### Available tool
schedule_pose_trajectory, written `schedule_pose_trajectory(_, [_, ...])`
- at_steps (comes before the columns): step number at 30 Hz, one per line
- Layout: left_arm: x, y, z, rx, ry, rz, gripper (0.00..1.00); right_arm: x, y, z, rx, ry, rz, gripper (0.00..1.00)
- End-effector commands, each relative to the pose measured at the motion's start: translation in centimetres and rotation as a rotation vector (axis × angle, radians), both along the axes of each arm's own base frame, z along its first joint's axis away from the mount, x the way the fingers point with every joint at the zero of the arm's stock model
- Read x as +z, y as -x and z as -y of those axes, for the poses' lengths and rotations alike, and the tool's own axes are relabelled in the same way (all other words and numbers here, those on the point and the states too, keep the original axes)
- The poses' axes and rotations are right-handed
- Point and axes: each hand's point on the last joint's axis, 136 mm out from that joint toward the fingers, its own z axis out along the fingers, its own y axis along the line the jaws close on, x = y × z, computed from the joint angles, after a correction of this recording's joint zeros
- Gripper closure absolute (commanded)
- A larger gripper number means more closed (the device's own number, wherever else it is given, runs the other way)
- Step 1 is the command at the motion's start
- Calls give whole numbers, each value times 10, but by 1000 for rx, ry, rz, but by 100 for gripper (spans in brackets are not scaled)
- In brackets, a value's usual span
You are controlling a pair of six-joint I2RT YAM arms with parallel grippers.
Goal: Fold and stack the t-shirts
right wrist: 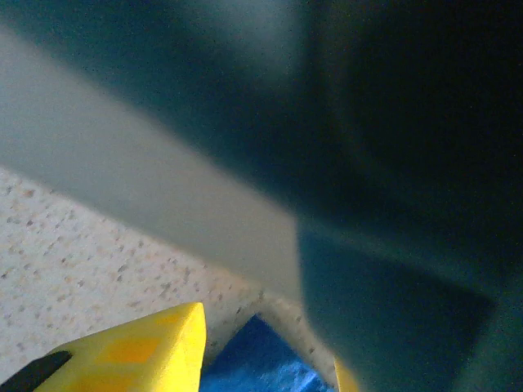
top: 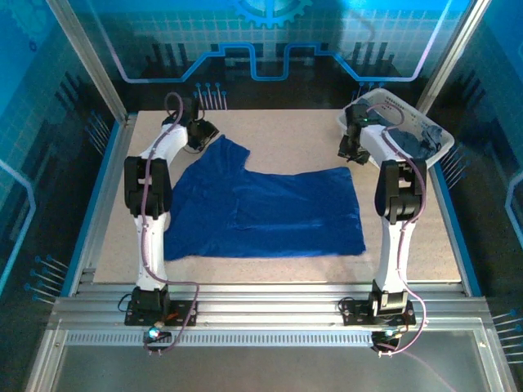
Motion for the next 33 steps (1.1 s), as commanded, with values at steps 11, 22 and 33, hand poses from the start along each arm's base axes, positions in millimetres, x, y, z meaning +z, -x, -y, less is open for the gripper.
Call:
schedule_pose_trajectory(11, [-11,231,10,266,150,-366,53,83,27,-99,238,-62,154,48])
schedule_pose_trajectory(22, [-65,335,-24,523,-2,-610,56,65,61,-126,264,-116,94,48])
schedule_pose_trajectory(33, [-57,346,-80,620,-82,-592,55,29,64,-121,211,-117,-19,47])
